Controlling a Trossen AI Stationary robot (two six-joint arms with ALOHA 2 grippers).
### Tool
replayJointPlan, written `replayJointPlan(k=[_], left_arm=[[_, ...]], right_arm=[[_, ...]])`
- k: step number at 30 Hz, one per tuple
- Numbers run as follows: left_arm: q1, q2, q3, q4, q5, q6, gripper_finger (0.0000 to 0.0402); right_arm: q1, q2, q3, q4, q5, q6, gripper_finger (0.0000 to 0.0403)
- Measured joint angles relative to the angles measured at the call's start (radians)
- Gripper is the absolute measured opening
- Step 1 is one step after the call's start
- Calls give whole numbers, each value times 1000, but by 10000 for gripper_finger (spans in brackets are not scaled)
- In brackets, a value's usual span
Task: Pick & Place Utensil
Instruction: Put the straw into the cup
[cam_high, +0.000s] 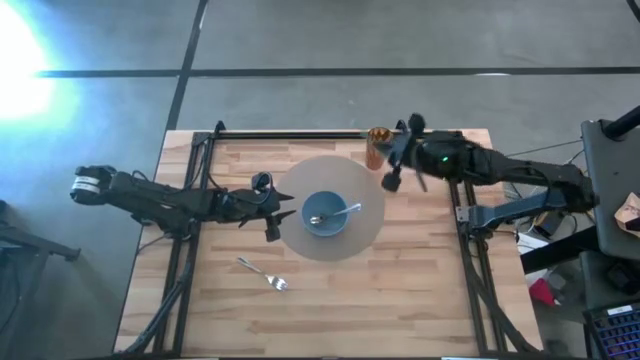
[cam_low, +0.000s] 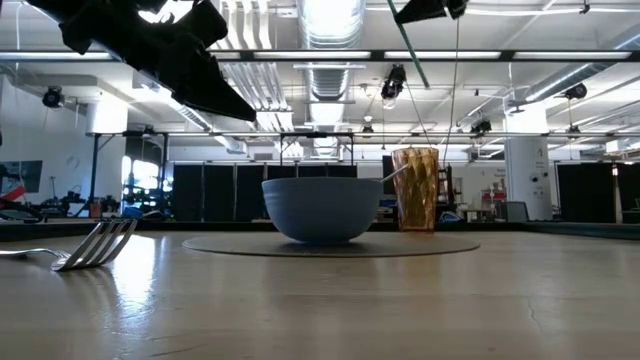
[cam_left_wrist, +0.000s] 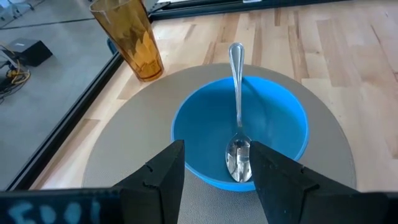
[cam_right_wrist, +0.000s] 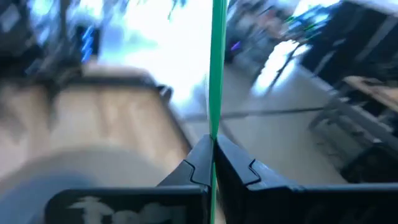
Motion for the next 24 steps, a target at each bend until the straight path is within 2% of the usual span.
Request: replayJointPlan(k=[7,15,20,24], left_arm=[[0,0,-1,-2,0,-1,174],[0,0,-4,-1,0,-3,174],[-1,0,-5,-14,0,-23,174],[-1,0,-6,-30,0,-38,174]], right_arm=[[-154,-99,-246,431,0,54,8],[-255,-81,-464,851,-1,147,8],[-287,-50,-504,920,4,213,8],[-291,-18,-514,919,83,229,8]])
